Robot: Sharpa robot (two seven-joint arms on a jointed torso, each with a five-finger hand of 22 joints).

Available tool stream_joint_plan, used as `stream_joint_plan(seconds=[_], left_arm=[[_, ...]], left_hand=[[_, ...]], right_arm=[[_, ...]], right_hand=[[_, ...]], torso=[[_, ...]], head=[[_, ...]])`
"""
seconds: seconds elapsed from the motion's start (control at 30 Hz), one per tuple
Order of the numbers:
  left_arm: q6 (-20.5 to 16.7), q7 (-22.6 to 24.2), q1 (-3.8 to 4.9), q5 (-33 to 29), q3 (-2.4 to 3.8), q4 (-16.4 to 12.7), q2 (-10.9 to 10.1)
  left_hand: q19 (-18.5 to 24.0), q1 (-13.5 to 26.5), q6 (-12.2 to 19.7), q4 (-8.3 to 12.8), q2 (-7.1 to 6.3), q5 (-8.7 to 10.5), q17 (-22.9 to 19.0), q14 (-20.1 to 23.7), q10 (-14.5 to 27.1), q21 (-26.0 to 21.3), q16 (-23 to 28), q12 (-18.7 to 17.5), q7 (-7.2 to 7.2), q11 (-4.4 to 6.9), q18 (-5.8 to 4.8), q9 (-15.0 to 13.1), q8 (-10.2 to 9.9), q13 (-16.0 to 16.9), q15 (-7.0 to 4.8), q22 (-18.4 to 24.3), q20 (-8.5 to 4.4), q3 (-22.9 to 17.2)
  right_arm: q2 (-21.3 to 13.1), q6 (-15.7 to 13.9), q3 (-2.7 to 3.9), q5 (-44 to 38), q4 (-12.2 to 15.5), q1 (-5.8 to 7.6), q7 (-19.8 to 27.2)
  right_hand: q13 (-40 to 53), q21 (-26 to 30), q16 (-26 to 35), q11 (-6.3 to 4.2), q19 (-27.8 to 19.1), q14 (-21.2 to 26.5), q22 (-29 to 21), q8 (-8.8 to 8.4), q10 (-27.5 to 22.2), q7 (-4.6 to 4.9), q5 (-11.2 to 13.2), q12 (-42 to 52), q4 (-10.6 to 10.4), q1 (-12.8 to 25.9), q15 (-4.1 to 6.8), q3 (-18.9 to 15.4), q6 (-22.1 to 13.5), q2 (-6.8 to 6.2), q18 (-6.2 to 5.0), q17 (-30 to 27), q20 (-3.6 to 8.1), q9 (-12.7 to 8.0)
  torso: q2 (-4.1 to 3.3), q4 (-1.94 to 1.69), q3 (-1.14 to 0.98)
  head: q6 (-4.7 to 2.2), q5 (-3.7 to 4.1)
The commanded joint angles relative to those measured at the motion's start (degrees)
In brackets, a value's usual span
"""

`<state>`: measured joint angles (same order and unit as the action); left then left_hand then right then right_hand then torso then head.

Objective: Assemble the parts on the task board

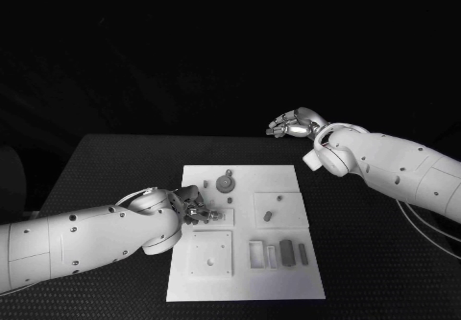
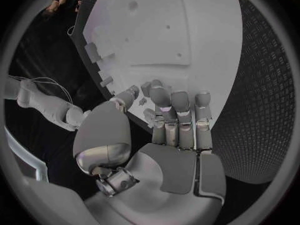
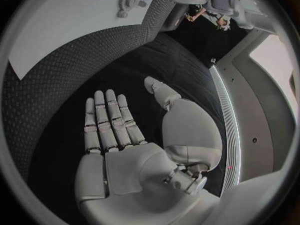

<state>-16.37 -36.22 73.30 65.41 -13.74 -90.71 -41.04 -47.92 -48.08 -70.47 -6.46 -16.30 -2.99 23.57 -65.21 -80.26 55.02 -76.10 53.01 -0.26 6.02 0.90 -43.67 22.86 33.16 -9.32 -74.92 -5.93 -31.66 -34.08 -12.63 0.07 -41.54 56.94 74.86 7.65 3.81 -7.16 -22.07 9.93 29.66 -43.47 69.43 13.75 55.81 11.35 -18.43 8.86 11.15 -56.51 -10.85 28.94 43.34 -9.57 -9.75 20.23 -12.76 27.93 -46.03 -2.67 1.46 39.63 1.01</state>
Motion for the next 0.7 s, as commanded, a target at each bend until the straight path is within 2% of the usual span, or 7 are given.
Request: stream_joint_plan(seconds=[0.03, 0.2, 0.3, 0.4, 0.57, 0.6, 0.7], left_arm=[[-0.3, 1.0, -0.04, -2.2, 0.02, -0.4, -0.1], [0.4, 2.2, 0.01, -7.6, 0.16, -1.9, -1.5], [1.3, 3.3, 0.51, -9.4, 0.72, -2.8, -2.6], [2.4, 4.3, 1.15, -12.3, 2.46, -2.4, -2.9], [4.5, 6.7, 3.98, -17.4, 3.06, 0.6, -2.7], [4.9, 7.0, 4.63, -17.7, 3.44, 2.0, -2.5], [6.3, 7.5, 6.15, -19.8, 4.17, 4.9, -1.8]], left_hand=[[-0.2, 0.3, 0.4, -0.6, -0.52, 0.21, 0.1, 0.5, 0.1, -0.2, -0.2, 0.2, 0.02, -0.15, -0.4, -0.1, 0.3, 0.1, -0.03, -0.9, -8.47, 0.4], [-0.1, 0.5, 0.6, -1.2, -0.55, 0.21, 0.1, 0.6, 0.2, -0.3, -0.1, 0.1, 0.01, -0.1, -0.32, -0.1, 0.3, 0.1, -0.08, -0.9, -8.52, 1.0], [0.1, -0.1, 1.4, -1.3, -0.52, 0.2, 0.0, 0.8, 0.5, -0.3, 0.0, 0.0, 0.16, 0.02, -0.26, 0.0, 0.0, 0.1, -0.23, -0.9, -8.55, 1.3], [0.3, -0.9, 2.1, -1.2, -0.43, 0.2, 0.0, 1.1, 1.0, -0.4, 0.0, 0.0, 0.34, -0.08, -0.32, 0.0, -0.2, 0.2, -0.27, -1.0, -8.5, 1.7], [1.7, -2.6, 4.6, -1.4, 0.03, 0.18, -0.4, 2.8, 3.4, -1.1, 0.9, -0.9, 1.09, -0.67, -0.69, 0.3, -1.2, 0.0, 0.46, -0.9, -8.08, 2.1], [3.3, -4.0, 7.1, -0.9, 0.88, 0.11, -1.1, 5.0, 5.9, -2.1, 2.5, -2.5, 2.08, -1.61, -0.89, 0.6, -2.3, -0.6, 1.46, -0.6, -7.44, 1.8], [5.1, -6.2, 8.7, 0.2, 2.73, 0.1, -1.9, 6.6, 7.8, -3.5, 4.1, -4.2, 2.82, -2.35, -0.9, 0.6, -2.6, -1.4, 3.05, -0.3, -5.9, 2.1]], right_arm=[[0.0, -0.1, 0.01, -0.2, 0.0, -0.03, 0.5], [0.0, 0.0, 0.01, -0.2, -0.1, -0.15, 0.5], [-0.1, -0.1, 0.01, -0.2, -0.2, -0.19, 0.5], [0.0, -0.1, 0.01, -0.1, -0.5, -0.29, 0.6], [0.3, 0.1, 0.01, -0.1, -0.5, -0.37, 0.6], [0.3, 0.1, 0.01, 0.0, -0.5, -0.38, 0.6], [0.3, 0.2, 0.01, 0.0, -0.4, -0.46, 0.6]], right_hand=[[0.0, 0.4, 0.3, 0.23, -0.2, 0.0, 0.1, -0.01, 0.0, 0.05, -0.3, -0.4, -0.1, -0.3, -0.43, -0.4, -0.3, -0.17, 0.89, -0.1, 0.16, -0.1], [0.0, 0.4, 0.3, 0.26, -0.2, 0.1, 0.2, -0.01, 0.0, 0.08, -0.3, -0.4, -0.1, -0.2, -0.45, -0.4, -0.4, -0.18, 0.91, -0.1, 0.16, -0.1], [0.0, 0.5, 0.4, 0.26, -0.3, 0.1, 0.2, -0.01, 0.0, 0.1, -0.4, -0.5, -0.1, -0.2, -0.46, -0.4, -0.4, -0.22, 0.93, -0.1, 0.18, -0.1], [0.0, 0.5, 0.4, 0.26, -0.3, 0.1, 0.2, -0.01, 0.0, 0.11, -0.4, -0.5, -0.1, -0.3, -0.46, -0.4, -0.4, -0.22, 0.94, -0.1, 0.18, -0.1], [0.0, 0.5, 0.4, 0.26, -0.3, 0.1, 0.3, 0.0, 0.0, 0.12, -0.4, -0.6, -0.2, -0.3, -0.47, -0.4, -0.5, -0.18, 0.95, -0.1, 0.18, -0.1], [0.0, 0.5, 0.4, 0.26, -0.3, 0.1, 0.3, 0.01, 0.0, 0.12, -0.4, -0.6, -0.2, -0.3, -0.47, -0.4, -0.5, -0.16, 0.95, -0.1, 0.18, -0.1], [0.1, 0.6, 0.4, 0.26, -0.2, 0.1, 0.3, 0.03, 0.0, 0.12, -0.4, -0.6, -0.2, -0.3, -0.47, -0.4, -0.5, -0.1, 0.96, -0.1, 0.19, -0.1]], torso=[[-0.01, -0.05, -0.07], [-0.03, 0.02, -0.06], [-0.03, 0.03, -0.12], [0.02, -0.08, -0.13], [-0.01, 0.01, -0.13], [-0.02, 0.05, -0.1], [-0.03, 0.13, -0.12]], head=[[-0.1, 0.01], [-0.22, 0.0], [-0.52, -0.25], [-0.94, -0.18], [-1.67, -0.19], [-1.76, -0.22], [-2.43, -0.32]])
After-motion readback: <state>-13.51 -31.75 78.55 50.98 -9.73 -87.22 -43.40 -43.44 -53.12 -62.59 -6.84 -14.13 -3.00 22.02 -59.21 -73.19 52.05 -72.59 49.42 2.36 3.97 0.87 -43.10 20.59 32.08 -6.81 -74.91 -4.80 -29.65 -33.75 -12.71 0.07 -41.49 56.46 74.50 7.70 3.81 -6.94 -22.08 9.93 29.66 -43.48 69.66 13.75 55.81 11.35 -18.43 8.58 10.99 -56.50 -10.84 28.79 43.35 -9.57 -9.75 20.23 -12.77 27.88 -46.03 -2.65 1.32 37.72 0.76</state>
